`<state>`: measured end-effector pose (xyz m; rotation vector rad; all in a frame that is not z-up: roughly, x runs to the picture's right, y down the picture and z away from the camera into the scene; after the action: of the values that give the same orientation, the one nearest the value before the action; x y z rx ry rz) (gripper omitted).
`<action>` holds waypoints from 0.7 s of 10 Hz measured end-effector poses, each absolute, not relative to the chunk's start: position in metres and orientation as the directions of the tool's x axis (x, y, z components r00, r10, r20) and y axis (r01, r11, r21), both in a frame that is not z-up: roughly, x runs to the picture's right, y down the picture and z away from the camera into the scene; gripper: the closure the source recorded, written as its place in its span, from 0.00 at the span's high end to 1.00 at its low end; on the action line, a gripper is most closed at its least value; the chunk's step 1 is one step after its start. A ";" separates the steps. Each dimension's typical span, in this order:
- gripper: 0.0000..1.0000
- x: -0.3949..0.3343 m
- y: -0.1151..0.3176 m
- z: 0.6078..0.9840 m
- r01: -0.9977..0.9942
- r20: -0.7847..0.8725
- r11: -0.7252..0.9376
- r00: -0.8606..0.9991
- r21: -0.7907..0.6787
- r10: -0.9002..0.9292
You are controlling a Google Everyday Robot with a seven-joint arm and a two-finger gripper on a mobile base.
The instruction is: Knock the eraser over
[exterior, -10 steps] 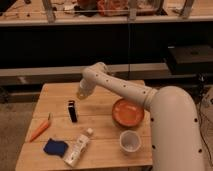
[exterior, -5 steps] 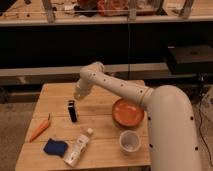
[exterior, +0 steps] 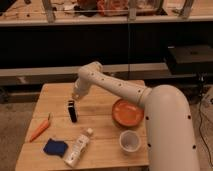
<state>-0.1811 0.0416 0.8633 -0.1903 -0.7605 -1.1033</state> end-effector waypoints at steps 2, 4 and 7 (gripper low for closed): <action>0.02 -0.187 0.043 0.861 0.860 0.643 0.457 0.219 0.229 -0.734; 0.02 -0.191 0.045 0.859 0.861 0.649 0.451 0.206 0.236 -0.732; 0.02 -0.197 0.047 0.855 0.860 0.657 0.447 0.192 0.245 -0.729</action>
<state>-0.1967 0.0467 0.8549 -0.1934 -0.8001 -1.1251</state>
